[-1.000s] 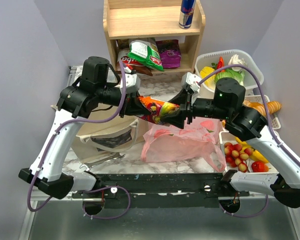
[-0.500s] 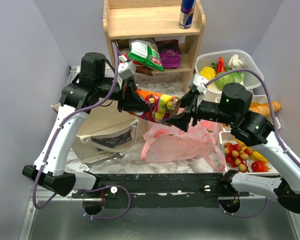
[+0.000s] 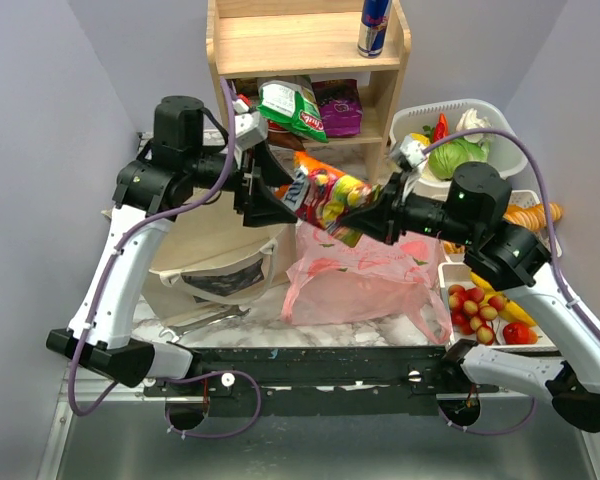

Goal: Untie the knot of the grocery bags and take out the mixed food

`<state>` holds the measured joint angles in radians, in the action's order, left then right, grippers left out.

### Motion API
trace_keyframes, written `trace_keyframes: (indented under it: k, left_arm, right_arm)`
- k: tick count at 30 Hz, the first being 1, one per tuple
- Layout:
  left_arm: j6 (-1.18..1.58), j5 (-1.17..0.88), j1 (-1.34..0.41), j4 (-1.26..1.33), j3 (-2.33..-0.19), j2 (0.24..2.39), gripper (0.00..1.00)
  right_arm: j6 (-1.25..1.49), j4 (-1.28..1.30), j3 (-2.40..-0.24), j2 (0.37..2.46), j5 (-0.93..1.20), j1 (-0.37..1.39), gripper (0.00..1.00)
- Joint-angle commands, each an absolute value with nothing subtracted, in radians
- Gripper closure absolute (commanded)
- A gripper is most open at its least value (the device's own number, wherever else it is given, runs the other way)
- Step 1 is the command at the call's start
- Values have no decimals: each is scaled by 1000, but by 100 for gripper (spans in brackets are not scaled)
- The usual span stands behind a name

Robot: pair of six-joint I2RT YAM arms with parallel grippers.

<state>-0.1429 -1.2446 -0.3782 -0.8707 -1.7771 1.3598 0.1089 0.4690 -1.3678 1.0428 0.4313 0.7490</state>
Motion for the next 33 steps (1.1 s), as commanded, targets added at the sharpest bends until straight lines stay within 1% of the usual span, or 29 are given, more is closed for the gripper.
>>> trace_keyframes:
  k: [1, 3, 5, 9, 12, 14, 23, 29, 33]
  left_arm:
    - [-57, -1148, -280, -703, -1736, 1279, 17]
    - [-41, -1135, -250, -633, -1689, 1241, 13]
    - [-58, -1115, -241, -616, -1669, 1216, 11]
    - [-76, -1114, -242, -625, -1650, 1197, 11]
    - [-84, -1106, -241, -624, -1629, 1183, 11]
    - [-100, -1102, -241, -631, -1623, 1175, 11]
    - [-148, -1061, -241, -664, -1607, 1145, 10]
    - [-164, -1045, -241, -675, -1625, 1148, 10]
    - [-154, -1046, -241, -664, -1634, 1158, 10]
  right_arm:
    - [318, 362, -1318, 982, 368, 595, 99]
    - [436, 311, -1280, 962, 392, 504, 99]
    - [538, 268, -1258, 963, 397, 422, 99]
    - [731, 180, -1243, 996, 405, 307, 99]
    - [898, 96, -1232, 1045, 452, 248, 99]
    - [972, 35, -1225, 1078, 473, 234, 99]
    - [1126, -181, -1238, 1235, 542, 232, 99]
    - [1175, -257, -1259, 1318, 512, 233, 99]
    - [1190, -236, -1294, 1367, 442, 233, 99]
